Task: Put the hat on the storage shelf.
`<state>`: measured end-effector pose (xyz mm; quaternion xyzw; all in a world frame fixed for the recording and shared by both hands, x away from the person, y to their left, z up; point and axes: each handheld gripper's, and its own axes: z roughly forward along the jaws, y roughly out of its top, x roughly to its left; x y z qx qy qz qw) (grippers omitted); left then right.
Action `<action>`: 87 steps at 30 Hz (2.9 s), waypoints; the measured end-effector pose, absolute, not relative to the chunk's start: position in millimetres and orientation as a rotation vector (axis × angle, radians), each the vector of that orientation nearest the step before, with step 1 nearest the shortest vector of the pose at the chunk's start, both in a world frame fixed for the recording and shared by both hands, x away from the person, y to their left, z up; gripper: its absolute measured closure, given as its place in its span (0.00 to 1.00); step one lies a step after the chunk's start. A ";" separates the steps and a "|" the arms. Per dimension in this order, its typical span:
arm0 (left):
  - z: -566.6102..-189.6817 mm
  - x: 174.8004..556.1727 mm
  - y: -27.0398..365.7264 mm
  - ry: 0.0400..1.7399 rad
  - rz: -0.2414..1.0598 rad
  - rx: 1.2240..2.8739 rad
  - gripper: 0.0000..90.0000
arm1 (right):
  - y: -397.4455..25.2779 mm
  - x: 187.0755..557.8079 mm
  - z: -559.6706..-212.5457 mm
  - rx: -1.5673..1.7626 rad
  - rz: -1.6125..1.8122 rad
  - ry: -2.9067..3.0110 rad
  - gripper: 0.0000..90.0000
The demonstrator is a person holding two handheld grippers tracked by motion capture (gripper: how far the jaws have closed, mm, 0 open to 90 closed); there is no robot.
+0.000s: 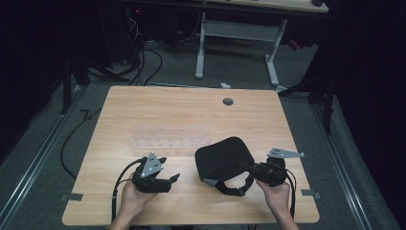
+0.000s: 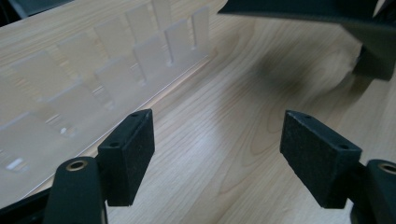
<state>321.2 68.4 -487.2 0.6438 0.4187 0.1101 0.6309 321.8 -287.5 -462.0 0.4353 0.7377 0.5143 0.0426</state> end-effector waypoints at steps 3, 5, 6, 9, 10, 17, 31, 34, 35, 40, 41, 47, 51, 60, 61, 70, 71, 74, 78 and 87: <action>-485.6 319.8 63.8 0.944 0.245 1.488 0.30 | -282.5 322.3 -463.0 1.327 1.571 2.270 0.95; -484.3 318.9 60.7 0.934 0.238 1.490 0.30 | -279.6 323.0 -463.8 1.327 1.567 2.281 0.95; -483.8 318.6 59.6 0.924 0.236 1.496 0.30 | -278.3 323.3 -464.1 1.327 1.568 2.285 0.95; -482.4 317.5 55.7 0.906 0.234 1.504 0.29 | -274.9 324.1 -464.9 1.320 1.568 2.298 0.95; -482.0 317.0 54.3 0.900 0.232 1.503 0.29 | -274.0 324.3 -465.0 1.322 1.566 2.303 0.95; -483.1 310.9 44.3 0.860 0.260 1.518 0.30 | -268.0 325.6 -466.0 1.337 1.568 2.329 0.95; -485.0 309.5 38.7 0.841 0.258 1.548 0.30 | -250.2 329.8 -463.9 1.332 1.529 2.396 0.95; -486.0 309.6 38.0 0.838 0.260 1.553 0.31 | -246.6 330.8 -463.0 1.329 1.521 2.410 0.95; -486.2 309.6 37.9 0.837 0.261 1.558 0.31 | -245.3 331.0 -462.6 1.330 1.520 2.415 0.95; -486.8 309.6 39.4 0.846 0.262 1.554 0.32 | -242.8 331.4 -460.9 1.315 1.529 2.418 0.95; -487.1 309.5 39.4 0.847 0.263 1.554 0.33 | -242.7 330.9 -460.3 1.313 1.536 2.417 0.95; -488.2 308.6 39.5 0.841 0.281 1.560 0.36 | -241.4 330.3 -458.1 1.285 1.566 2.407 0.95; -487.4 307.7 39.8 0.835 0.284 1.563 0.38 | -240.7 331.0 -458.5 1.294 1.579 2.413 0.95; -484.9 302.4 36.0 0.794 0.258 1.574 0.46 | -238.1 332.0 -458.3 1.285 1.593 2.422 0.95; -484.9 301.8 35.0 0.789 0.261 1.578 0.46 | -235.4 332.1 -458.0 1.282 1.592 2.427 0.95; -483.8 301.1 35.4 0.791 0.254 1.584 0.49 | -223.2 335.3 -454.1 1.258 1.619 2.438 0.95; -483.7 300.4 35.3 0.784 0.249 1.584 0.50 | -221.9 335.8 -453.9 1.257 1.623 2.441 0.95; -482.2 297.6 36.5 0.766 0.213 1.606 0.61 | -219.1 337.8 -454.0 1.263 1.659 2.439 0.93; -477.1 296.1 41.4 0.759 0.175 1.599 0.71 | -217.7 338.4 -453.5 1.263 1.671 2.444 0.91; -469.0 293.8 48.9 0.711 0.094 1.627 0.86 | -216.3 340.0 -453.9 1.261 1.689 2.450 0.87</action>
